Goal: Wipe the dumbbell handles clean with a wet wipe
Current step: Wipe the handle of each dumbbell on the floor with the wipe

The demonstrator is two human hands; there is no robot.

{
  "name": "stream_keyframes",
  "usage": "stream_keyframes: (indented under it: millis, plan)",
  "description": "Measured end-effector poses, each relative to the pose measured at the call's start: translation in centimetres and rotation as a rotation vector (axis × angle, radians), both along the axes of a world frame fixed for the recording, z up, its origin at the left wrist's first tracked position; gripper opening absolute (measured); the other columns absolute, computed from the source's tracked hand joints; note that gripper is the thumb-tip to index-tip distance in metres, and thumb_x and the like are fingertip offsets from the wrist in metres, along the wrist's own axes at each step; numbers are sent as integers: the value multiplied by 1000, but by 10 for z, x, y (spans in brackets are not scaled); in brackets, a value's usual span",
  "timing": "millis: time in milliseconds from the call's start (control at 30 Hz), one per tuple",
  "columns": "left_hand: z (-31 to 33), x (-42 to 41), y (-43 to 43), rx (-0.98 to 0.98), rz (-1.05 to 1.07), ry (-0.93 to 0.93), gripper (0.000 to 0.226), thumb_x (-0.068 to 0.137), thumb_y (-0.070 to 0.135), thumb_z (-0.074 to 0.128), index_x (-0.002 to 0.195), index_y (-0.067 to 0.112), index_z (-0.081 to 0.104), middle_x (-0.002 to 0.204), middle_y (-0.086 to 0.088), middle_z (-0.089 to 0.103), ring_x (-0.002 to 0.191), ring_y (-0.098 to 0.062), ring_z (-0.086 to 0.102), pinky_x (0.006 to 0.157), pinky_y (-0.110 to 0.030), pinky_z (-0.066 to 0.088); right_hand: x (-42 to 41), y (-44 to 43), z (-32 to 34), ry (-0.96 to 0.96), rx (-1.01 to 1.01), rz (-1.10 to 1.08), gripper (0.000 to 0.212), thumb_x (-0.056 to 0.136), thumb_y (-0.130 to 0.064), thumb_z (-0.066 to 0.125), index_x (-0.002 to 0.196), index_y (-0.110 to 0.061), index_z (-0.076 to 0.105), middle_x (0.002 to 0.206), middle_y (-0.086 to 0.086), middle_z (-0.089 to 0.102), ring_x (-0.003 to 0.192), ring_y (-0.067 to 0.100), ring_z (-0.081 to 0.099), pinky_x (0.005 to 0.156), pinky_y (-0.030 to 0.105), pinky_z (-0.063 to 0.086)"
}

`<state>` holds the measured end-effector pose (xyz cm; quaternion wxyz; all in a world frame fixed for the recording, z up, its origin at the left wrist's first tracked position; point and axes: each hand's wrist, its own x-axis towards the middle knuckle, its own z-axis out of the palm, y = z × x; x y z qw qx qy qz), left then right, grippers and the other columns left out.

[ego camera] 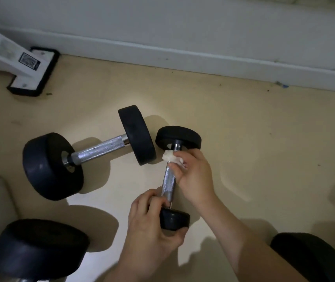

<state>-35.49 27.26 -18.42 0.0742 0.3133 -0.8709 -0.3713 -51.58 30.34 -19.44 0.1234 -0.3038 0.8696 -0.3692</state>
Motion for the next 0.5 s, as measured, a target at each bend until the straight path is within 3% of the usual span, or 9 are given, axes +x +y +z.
stream_keyframes:
  millis: [67, 133, 267, 367, 433, 500]
  plan:
    - [-2, -1, -2, 14, 16, 25, 53, 52, 55, 71, 94, 26, 55, 118, 8, 46, 110, -13, 43, 91, -26, 39, -8, -4, -3, 22, -26, -3, 16, 83, -13, 65, 96, -12, 73, 92, 1, 60, 73, 14, 58, 71, 1, 35]
    - [-2, 2, -3, 28, 6, 28, 51, 54, 53, 72, 94, 28, 54, 117, 9, 44, 110, -13, 42, 91, -24, 36, -7, -2, -3, 39, -45, 31, 15, 82, -8, 63, 92, -9, 74, 88, -4, 57, 72, 10, 54, 71, -2, 33]
    - [0, 3, -7, 62, 13, 34, 55, 53, 56, 70, 96, 26, 53, 117, 9, 43, 110, -13, 43, 92, -24, 39, 25, 29, 2, -132, -30, 222, 21, 86, 1, 60, 94, -12, 74, 88, -22, 49, 80, -5, 54, 81, 8, 42]
    - [3, 6, -9, 25, -22, 0, 66, 56, 61, 67, 111, 29, 49, 132, 12, 34, 124, -11, 33, 102, -27, 35, 1, 9, -5, -62, -22, 125, 19, 86, -3, 60, 92, -14, 75, 82, -19, 48, 72, -1, 52, 73, 15, 43]
    - [11, 4, -15, -79, -113, -102, 84, 62, 66, 60, 134, 33, 33, 151, 7, 16, 138, -16, 15, 112, -34, 23, -13, -12, -6, -12, -17, -2, 17, 85, -5, 61, 89, -12, 75, 82, -6, 54, 71, 12, 55, 70, 22, 43]
    - [22, -1, -27, -189, -212, -223, 97, 69, 73, 47, 149, 32, 9, 159, 5, -8, 144, -18, -6, 117, -39, 9, 4, -9, -4, -43, -48, 9, 15, 83, -3, 62, 88, -10, 74, 85, -5, 55, 75, 14, 57, 71, 21, 45]
